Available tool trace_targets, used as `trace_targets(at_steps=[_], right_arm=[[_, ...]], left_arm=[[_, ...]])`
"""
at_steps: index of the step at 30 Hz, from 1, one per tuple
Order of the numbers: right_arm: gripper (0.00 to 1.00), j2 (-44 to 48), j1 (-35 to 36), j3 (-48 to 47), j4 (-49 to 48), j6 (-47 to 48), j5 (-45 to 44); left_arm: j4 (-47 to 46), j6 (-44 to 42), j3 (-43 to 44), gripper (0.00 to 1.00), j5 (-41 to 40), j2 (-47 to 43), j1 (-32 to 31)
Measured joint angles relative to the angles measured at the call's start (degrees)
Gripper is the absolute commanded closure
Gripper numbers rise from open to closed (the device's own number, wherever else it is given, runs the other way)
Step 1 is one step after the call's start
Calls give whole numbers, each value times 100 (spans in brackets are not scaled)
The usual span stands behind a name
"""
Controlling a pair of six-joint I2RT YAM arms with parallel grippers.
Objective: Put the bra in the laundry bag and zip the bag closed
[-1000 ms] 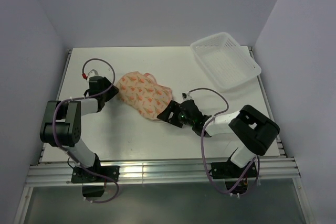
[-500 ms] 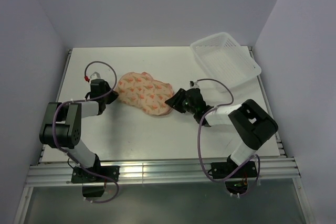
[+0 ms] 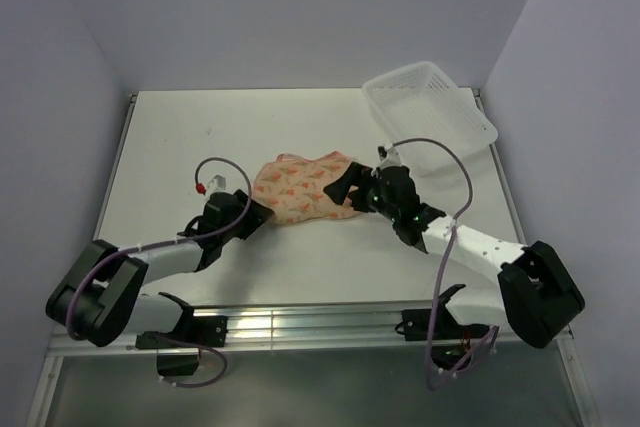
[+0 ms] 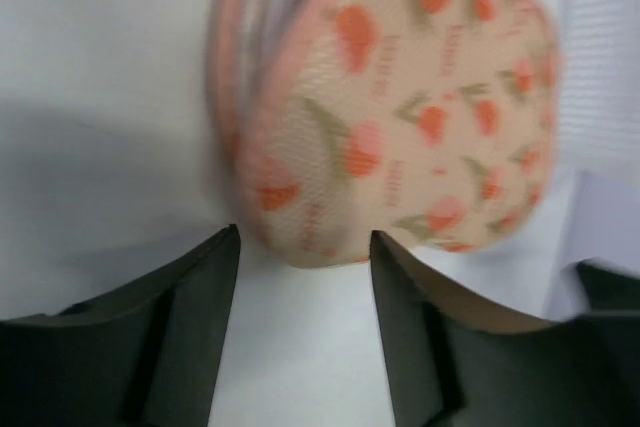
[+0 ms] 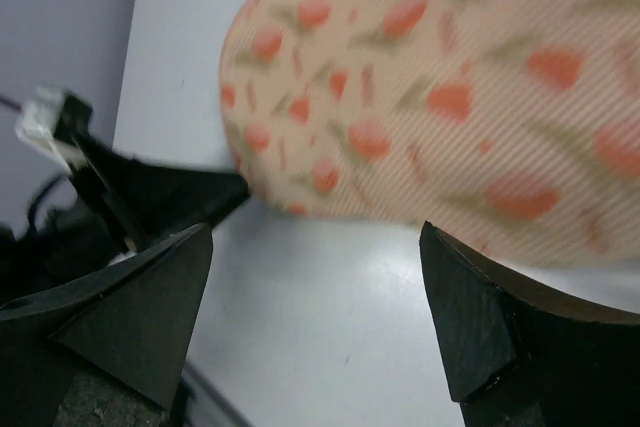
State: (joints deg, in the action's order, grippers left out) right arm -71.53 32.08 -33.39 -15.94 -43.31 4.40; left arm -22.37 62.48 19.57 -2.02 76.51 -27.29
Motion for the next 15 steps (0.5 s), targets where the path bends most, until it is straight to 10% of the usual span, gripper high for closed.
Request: trace_targets(at_steps=[2,8,15], right_arm=[[9,245,361,352,-129,-122,59],[14,203,1191,885,-341,-533,195],[18,-313,1386,892,-909,-935,223]], left_arm=[[81,199,-7,24,-129,-343,-181],[479,90,0,26,-754,-1622,-343],[754,-691,4,20,-1182,-1233,-343]])
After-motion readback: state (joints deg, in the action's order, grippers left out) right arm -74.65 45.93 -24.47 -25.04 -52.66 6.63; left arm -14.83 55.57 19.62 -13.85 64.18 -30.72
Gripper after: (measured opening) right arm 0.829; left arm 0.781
